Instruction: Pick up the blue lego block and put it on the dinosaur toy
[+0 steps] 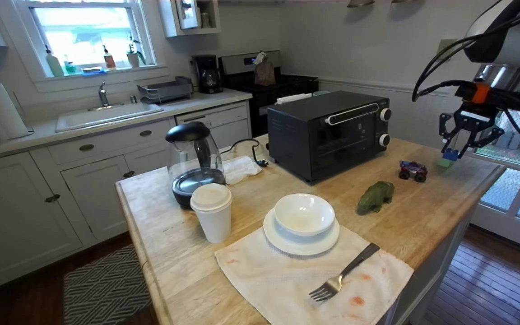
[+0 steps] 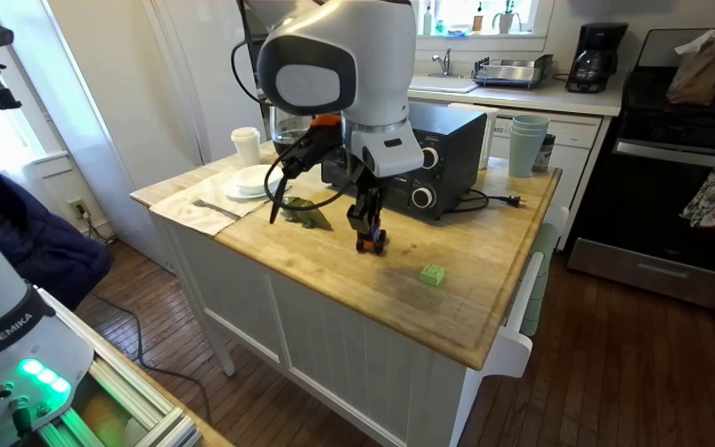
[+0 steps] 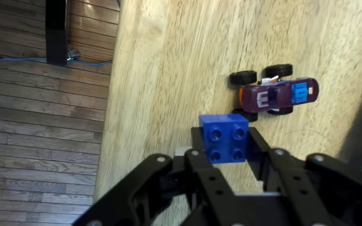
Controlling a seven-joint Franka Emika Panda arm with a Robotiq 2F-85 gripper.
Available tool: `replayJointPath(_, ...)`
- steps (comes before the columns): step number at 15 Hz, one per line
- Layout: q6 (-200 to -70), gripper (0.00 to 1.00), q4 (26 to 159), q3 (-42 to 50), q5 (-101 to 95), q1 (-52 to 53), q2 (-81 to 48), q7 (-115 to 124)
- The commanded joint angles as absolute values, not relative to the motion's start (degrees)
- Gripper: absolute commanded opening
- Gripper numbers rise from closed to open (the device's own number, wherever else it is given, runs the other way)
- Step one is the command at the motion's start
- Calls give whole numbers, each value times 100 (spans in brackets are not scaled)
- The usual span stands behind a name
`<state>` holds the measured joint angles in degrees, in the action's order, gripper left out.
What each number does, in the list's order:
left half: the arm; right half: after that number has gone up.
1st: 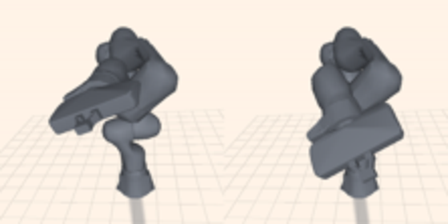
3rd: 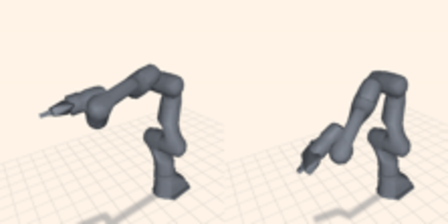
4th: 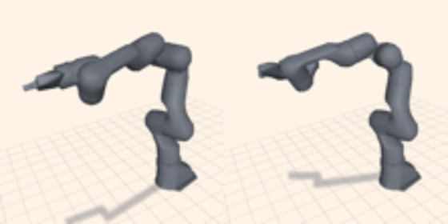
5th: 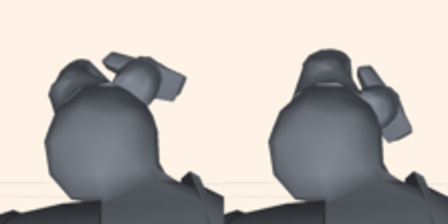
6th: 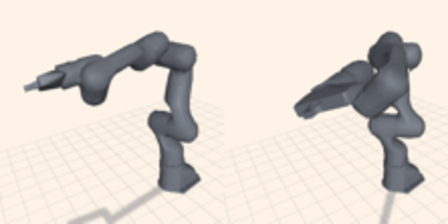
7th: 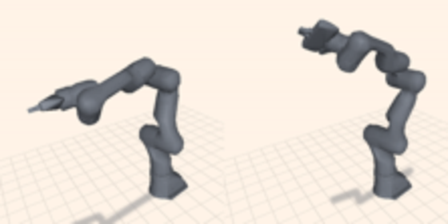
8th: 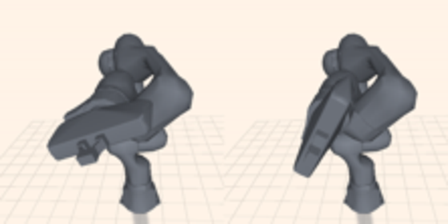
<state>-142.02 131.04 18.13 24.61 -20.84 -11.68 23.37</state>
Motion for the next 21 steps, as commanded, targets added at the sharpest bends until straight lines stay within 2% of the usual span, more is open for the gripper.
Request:
replayJointPath(1,-14198,37,13146,1857,2463,-2033,-1118,2341)
replayJointPath(5,-14216,37,13186,1867,2462,-2034,-1095,2342)
replayJointPath(6,-14257,12,13265,1851,2410,-1976,-1028,2420)
replayJointPath(14,-14492,12,13967,1644,2055,-1270,-477,3292)
replayJointPath(21,-15241,12,14618,1308,1129,-760,-46,5375)
